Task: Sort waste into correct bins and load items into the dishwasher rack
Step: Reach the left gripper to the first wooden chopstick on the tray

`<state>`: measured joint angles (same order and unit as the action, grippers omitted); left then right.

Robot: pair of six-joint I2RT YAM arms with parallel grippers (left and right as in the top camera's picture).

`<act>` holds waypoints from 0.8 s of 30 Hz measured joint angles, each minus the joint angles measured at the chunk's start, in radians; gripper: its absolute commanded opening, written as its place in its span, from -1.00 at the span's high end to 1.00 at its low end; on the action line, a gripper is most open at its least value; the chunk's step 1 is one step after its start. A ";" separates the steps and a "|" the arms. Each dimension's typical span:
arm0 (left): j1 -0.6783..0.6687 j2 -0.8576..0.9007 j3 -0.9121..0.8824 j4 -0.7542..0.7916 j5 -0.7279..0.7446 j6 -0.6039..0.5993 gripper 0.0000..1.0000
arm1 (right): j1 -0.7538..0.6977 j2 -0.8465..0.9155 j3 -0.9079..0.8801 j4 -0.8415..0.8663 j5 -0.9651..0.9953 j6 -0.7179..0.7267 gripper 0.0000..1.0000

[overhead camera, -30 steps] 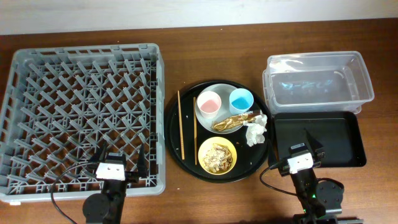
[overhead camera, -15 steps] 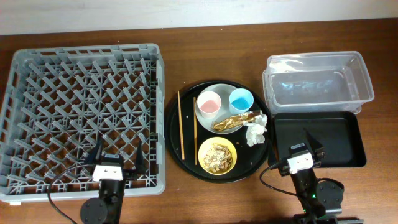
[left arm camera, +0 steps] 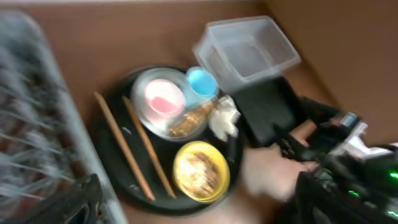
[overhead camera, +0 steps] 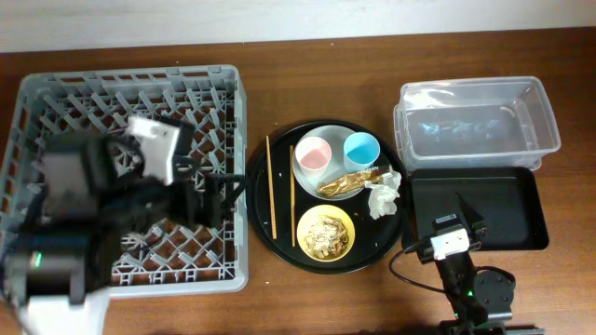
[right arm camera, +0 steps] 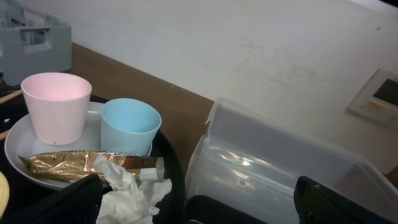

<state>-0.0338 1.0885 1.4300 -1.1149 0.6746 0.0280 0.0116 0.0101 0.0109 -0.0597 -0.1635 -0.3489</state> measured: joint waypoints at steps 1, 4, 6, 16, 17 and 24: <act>-0.007 0.067 0.009 -0.042 0.045 -0.001 -0.93 | 0.000 0.000 0.000 0.000 0.000 0.000 -0.97; -0.095 0.198 0.008 -0.131 0.034 -0.002 -0.79 | 0.000 0.000 0.000 0.000 0.000 0.000 -0.97; -0.262 0.257 -0.027 -0.088 -0.118 -0.059 -0.99 | 0.000 0.000 0.000 0.000 0.000 0.000 -0.97; -0.449 0.491 -0.132 0.173 -0.462 -0.348 0.99 | 0.000 0.000 0.000 0.000 0.000 0.000 -0.98; -0.460 0.508 -0.133 0.186 -0.514 -0.359 0.84 | 0.000 0.000 0.000 0.000 0.000 0.000 -0.97; -0.510 0.713 -0.132 0.293 -0.776 -0.385 0.73 | 0.000 0.000 0.000 0.000 0.000 0.000 -0.98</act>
<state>-0.5442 1.8019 1.2976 -0.8215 -0.1017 -0.3573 0.0116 0.0101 0.0109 -0.0593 -0.1635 -0.3485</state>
